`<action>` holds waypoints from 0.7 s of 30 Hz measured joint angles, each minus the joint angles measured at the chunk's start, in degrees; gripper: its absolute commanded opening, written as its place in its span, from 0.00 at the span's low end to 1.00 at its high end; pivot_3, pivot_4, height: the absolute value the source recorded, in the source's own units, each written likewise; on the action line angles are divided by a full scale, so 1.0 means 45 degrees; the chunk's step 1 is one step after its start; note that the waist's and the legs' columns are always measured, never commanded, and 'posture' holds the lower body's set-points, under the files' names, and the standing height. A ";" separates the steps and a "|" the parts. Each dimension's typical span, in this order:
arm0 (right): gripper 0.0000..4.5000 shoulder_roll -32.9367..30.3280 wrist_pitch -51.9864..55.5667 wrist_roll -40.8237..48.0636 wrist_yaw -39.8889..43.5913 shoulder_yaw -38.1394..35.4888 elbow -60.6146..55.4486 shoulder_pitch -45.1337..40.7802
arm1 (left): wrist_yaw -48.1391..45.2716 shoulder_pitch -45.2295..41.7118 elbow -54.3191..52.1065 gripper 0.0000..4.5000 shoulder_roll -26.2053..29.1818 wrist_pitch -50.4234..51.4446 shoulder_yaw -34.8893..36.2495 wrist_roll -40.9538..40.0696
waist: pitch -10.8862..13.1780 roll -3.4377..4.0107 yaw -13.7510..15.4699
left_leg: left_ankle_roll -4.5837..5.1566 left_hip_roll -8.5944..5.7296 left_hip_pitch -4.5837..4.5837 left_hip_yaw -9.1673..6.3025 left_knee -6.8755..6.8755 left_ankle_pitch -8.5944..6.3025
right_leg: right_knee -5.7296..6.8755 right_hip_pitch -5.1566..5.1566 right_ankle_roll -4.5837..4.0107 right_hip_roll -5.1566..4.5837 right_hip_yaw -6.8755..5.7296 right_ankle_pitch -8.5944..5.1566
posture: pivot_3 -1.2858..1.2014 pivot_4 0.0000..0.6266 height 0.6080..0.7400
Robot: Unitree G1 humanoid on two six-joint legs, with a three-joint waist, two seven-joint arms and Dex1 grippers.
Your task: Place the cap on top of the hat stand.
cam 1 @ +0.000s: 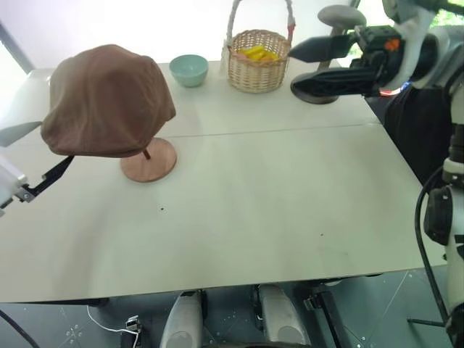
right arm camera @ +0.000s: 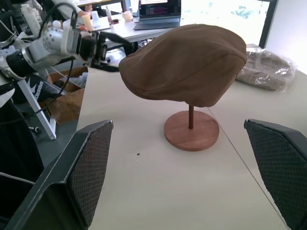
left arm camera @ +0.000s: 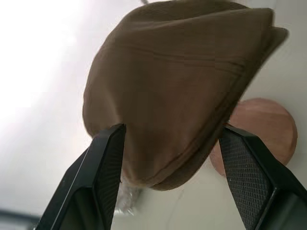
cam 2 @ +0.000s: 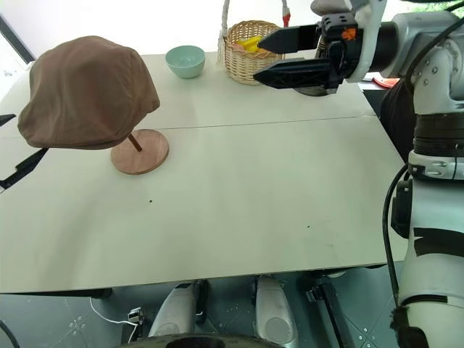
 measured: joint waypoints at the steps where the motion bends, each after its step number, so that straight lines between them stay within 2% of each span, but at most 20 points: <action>1: 1.00 0.0005 -0.0021 0.0001 0.0006 -0.0002 0.0037 0.0034 | -0.0308 0.0446 -0.0619 0.69 -0.0014 0.1069 0.0333 -0.0443 | 0.0001 0.0001 -0.0016 | 0.0000 -0.0001 0.0001 0.0006 0.0000 0.0000 | 0.0000 -0.0001 0.0000 0.0000 0.0003 -0.0001 | 0.52 0.24 1.00; 5: 1.00 0.0007 -0.0194 -0.0008 0.0124 -0.0005 0.0284 0.0052 | -0.1497 0.1343 -0.2073 0.69 0.0015 0.5161 0.2043 -0.3335 | 0.0001 -0.0001 -0.0039 | 0.0001 0.0011 0.0001 -0.0002 -0.0004 0.0000 | 0.0000 -0.0010 -0.0002 0.0025 0.0000 -0.0002 | 0.52 0.24 1.00; 10: 1.00 0.0025 -0.0549 -0.0218 0.0224 -0.0002 0.1056 0.0048 | -0.2360 0.1231 -0.1687 0.69 0.0778 0.9555 0.5027 -0.6656 | 0.0001 0.0000 -0.0049 | 0.0001 0.0006 0.0006 0.0003 0.0003 0.0000 | 0.0001 -0.0005 -0.0001 0.0021 0.0004 -0.0004 | 0.52 0.24 1.00; 14: 1.00 0.0034 -0.0836 -0.0450 0.0350 0.0016 0.1521 0.0030 | -0.2990 0.1119 -0.0625 0.69 0.1743 1.2736 0.6718 -0.8348 | 0.0001 -0.0001 -0.0037 | 0.0001 0.0008 0.0005 -0.0005 0.0000 0.0000 | 0.0001 -0.0008 -0.0003 0.0027 -0.0003 -0.0005 | 0.52 0.24 1.00; 17: 1.00 0.0040 -0.1091 -0.0682 0.0585 0.0096 0.1870 -0.0144 | -0.4019 0.0956 0.1285 0.69 0.3067 1.4173 0.8035 -0.8294 | 0.0002 0.0002 -0.0067 | 0.0001 0.0007 0.0006 0.0000 -0.0007 0.0000 | -0.0002 -0.0014 -0.0003 0.0031 -0.0001 -0.0006 | 0.52 0.24 1.00; 21: 1.00 0.0005 -0.1567 -0.1046 0.1157 0.0325 0.2258 -0.0663 | -0.6422 0.1746 0.4772 0.69 0.4719 1.4034 0.9136 -0.5525 | 0.0005 0.0009 -0.0233 | 0.0001 0.0006 0.0004 0.0009 -0.0033 0.0000 | 0.0002 -0.0033 -0.0006 0.0032 0.0002 -0.0007 | 0.52 0.24 1.00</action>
